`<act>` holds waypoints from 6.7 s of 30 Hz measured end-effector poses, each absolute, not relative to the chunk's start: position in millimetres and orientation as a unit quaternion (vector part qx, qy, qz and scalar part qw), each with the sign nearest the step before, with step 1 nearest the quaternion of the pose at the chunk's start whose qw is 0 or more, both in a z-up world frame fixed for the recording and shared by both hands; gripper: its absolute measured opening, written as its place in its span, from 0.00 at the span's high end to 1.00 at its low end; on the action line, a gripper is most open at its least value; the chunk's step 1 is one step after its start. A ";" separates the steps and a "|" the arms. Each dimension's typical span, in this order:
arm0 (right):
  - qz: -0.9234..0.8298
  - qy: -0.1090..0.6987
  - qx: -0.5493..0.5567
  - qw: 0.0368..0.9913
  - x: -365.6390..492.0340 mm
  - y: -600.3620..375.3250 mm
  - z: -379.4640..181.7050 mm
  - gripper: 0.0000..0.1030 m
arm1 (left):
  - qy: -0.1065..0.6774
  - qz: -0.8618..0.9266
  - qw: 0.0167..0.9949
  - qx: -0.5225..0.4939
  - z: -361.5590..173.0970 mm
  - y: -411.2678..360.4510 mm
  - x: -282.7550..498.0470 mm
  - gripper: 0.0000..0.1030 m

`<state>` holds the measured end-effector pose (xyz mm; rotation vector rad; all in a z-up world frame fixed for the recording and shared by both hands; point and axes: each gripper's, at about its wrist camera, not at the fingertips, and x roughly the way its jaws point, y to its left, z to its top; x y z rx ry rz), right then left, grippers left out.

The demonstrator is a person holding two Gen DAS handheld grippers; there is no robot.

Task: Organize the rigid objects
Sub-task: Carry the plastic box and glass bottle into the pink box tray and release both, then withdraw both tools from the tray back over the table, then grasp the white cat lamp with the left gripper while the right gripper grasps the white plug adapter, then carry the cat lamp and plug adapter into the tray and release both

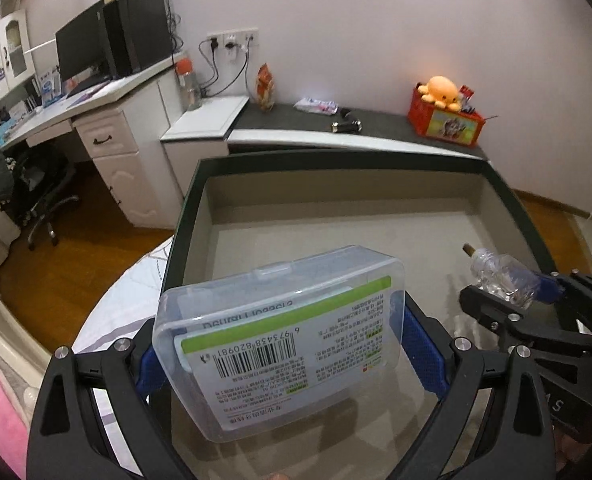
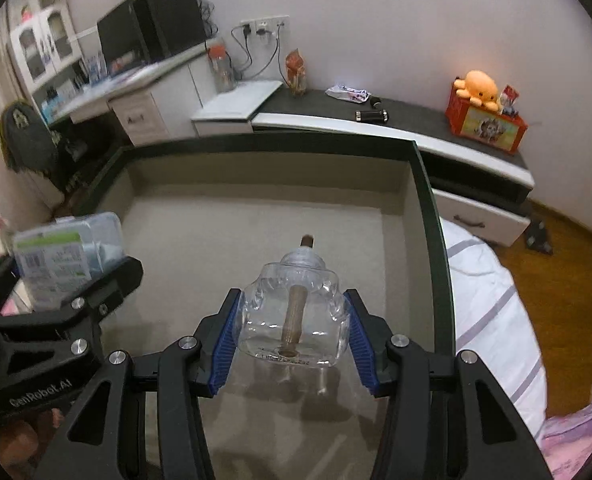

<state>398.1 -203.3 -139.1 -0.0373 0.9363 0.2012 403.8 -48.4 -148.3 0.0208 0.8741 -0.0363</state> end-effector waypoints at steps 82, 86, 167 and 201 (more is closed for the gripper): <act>0.053 0.347 0.019 0.936 97.1 -197.9 -114.3 0.00 | 0.360 -0.025 0.932 -0.017 -120.8 -5.7 102.0 0.00; 0.062 0.373 0.032 0.925 118.8 -197.4 -137.2 0.00 | 0.380 -0.033 0.924 -0.010 -145.4 -12.9 126.1 0.00; 0.131 0.439 0.062 0.887 142.1 -213.8 -162.0 0.45 | 0.395 -0.112 0.911 -0.048 -138.1 -14.8 173.5 0.29; 0.170 0.335 0.008 0.927 219.6 -198.9 -67.4 0.46 | 0.345 -0.094 0.933 -0.037 -80.8 -20.5 237.7 0.29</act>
